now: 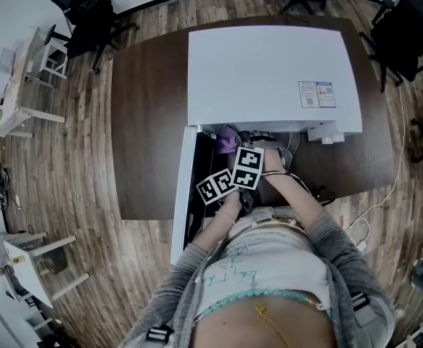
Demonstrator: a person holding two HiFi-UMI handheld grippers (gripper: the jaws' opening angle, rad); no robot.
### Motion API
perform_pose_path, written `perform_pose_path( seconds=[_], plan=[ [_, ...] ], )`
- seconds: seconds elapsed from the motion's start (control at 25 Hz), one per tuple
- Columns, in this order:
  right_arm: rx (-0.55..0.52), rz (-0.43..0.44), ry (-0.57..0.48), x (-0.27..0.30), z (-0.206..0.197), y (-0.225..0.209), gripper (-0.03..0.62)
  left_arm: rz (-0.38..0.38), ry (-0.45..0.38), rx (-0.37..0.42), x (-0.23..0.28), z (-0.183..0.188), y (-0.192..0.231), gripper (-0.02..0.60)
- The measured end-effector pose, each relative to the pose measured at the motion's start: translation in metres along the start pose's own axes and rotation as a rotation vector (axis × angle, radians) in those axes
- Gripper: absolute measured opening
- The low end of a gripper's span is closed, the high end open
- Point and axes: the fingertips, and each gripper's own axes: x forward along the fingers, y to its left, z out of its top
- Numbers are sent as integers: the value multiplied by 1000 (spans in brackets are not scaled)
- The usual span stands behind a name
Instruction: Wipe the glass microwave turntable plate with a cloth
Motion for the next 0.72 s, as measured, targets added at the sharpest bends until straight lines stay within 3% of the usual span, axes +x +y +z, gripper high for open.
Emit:
perform_pose_path(
  seconds=[0.72],
  plan=[
    [76, -140, -26, -2, -4, -49, 112, 2, -10, 11, 0, 3, 1, 124]
  ],
)
